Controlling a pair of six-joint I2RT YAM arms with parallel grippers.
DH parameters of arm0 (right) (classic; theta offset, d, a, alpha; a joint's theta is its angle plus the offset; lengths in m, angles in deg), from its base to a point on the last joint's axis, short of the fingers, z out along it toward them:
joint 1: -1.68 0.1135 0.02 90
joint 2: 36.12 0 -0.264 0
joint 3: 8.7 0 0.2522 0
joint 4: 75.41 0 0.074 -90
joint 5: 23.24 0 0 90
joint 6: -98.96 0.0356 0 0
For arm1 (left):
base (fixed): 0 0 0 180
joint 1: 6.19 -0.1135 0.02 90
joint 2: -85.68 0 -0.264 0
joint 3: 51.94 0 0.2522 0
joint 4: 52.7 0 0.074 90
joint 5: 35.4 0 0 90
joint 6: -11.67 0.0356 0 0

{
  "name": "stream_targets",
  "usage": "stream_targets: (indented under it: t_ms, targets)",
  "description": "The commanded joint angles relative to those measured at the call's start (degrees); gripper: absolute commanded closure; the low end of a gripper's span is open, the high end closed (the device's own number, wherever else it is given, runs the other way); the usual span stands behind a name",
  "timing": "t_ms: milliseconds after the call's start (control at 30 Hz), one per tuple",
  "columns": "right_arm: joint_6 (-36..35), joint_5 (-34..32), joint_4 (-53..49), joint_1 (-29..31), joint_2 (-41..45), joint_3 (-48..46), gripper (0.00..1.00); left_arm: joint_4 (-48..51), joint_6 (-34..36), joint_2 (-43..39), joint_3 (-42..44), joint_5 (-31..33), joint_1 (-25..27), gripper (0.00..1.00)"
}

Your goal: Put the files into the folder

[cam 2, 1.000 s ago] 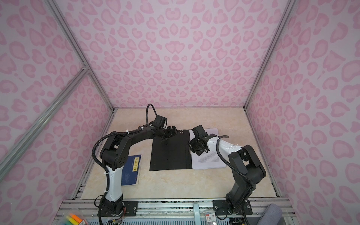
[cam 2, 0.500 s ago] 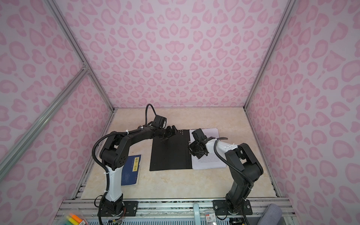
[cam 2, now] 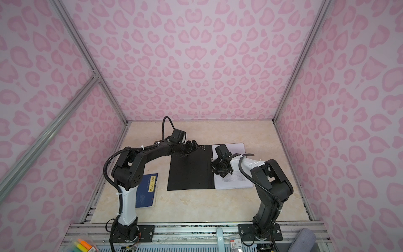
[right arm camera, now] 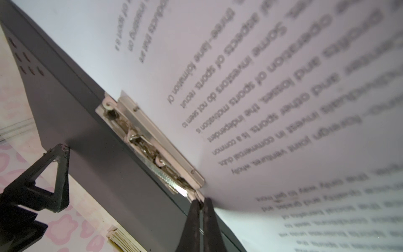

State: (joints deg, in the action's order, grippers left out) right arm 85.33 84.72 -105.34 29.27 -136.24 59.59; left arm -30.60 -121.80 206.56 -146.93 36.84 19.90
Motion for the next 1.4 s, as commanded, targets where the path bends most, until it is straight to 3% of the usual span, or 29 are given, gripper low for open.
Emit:
stream_targets:
  t_ms: [0, 300, 467, 667, 933, 1067, 1167, 1267, 1367]
  targets:
    - [-2.2, -1.4, -0.4, 0.1, -0.6, -0.9, 1.0, 8.4, -0.8, 1.6, 1.1, 2.5, -0.1, 0.03]
    - [-2.8, 2.5, 6.5, 0.0, 0.8, -2.4, 0.92, 8.3, -1.0, 1.6, 1.2, 2.5, -0.1, 0.04]
    - [-2.0, 3.4, 9.2, -0.4, 1.5, -4.2, 0.71, 8.3, -1.1, 1.6, 1.1, 2.1, -0.2, 0.04]
    - [-1.6, 4.4, 13.6, -0.9, 3.5, -6.4, 0.59, 8.2, -0.6, 1.4, -0.1, 1.0, -0.2, 0.03]
    - [-12.9, 1.3, 11.7, -2.4, 13.2, -5.6, 0.37, 10.1, 2.2, -1.9, -6.0, -4.0, 0.0, 0.03]
    - [-19.1, 0.7, 12.2, -7.0, 19.4, -7.6, 0.22, 12.0, 3.6, -8.6, -8.1, -4.4, 0.7, 0.03]
    - [-24.1, 1.0, 10.9, -13.2, 23.9, -8.8, 0.16, 14.1, 6.3, -16.3, -5.0, -2.2, 0.3, 0.02]
    - [-30.5, 0.1, 6.0, -19.8, 25.6, -8.3, 0.1, 16.0, 10.3, -23.2, 3.3, -0.1, -1.6, 0.01]
    - [-33.7, 4.7, 8.0, -26.8, 25.5, -10.5, 0.03, 19.3, 15.0, -28.5, 10.7, 2.7, -3.6, 0.02]
